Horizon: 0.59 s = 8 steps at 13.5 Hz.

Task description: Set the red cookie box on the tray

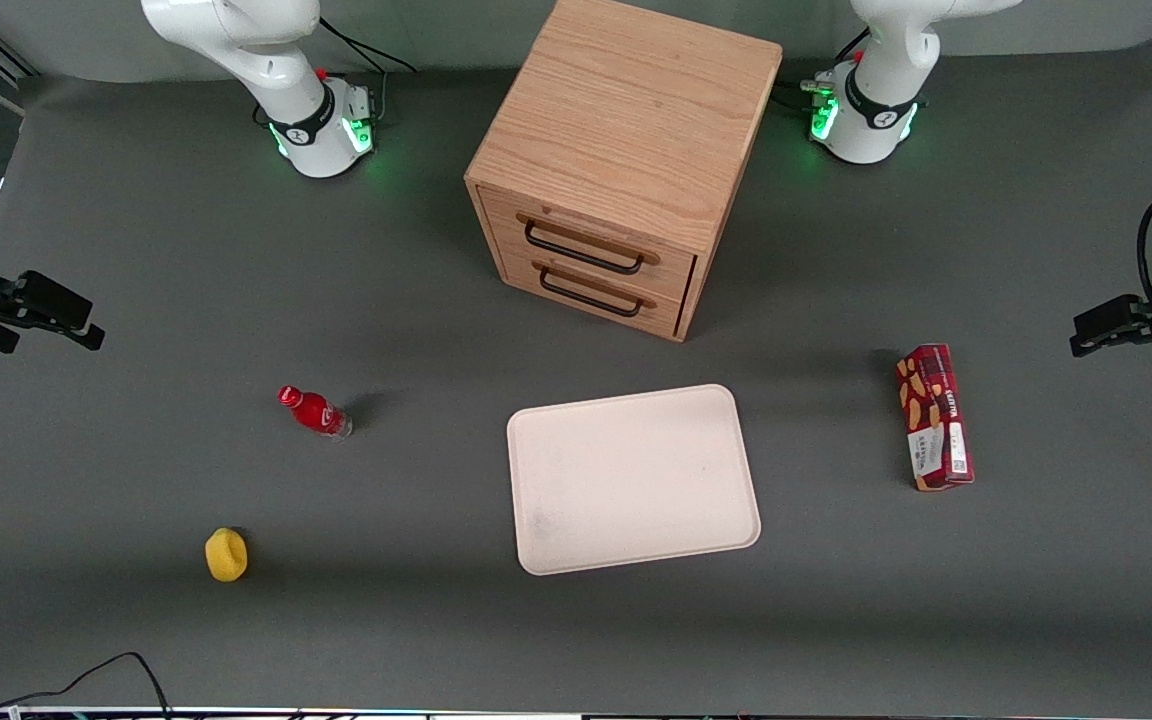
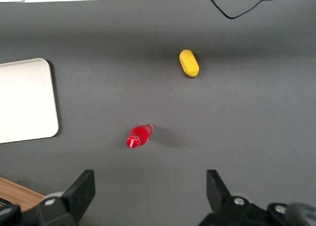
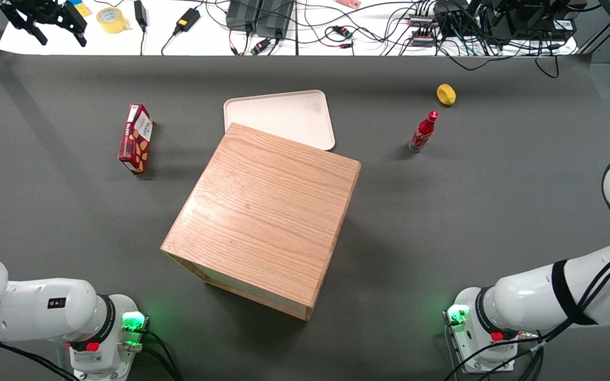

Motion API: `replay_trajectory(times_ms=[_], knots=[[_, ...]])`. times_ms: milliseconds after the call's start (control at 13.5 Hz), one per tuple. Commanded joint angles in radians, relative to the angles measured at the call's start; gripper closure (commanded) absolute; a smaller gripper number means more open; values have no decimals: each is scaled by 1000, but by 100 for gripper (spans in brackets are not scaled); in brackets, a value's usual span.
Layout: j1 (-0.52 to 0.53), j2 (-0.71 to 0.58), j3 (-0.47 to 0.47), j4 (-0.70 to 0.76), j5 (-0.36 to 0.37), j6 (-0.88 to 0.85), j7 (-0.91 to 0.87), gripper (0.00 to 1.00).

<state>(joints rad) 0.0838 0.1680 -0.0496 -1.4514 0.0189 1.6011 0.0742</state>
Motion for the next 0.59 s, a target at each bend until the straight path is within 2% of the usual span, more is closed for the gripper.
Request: replay_trajectory(times_ms=[0,519], knots=[[-6,-10,4,16,-10,-30,18,0],[-19,1,4,16,-10,-29,10,0]])
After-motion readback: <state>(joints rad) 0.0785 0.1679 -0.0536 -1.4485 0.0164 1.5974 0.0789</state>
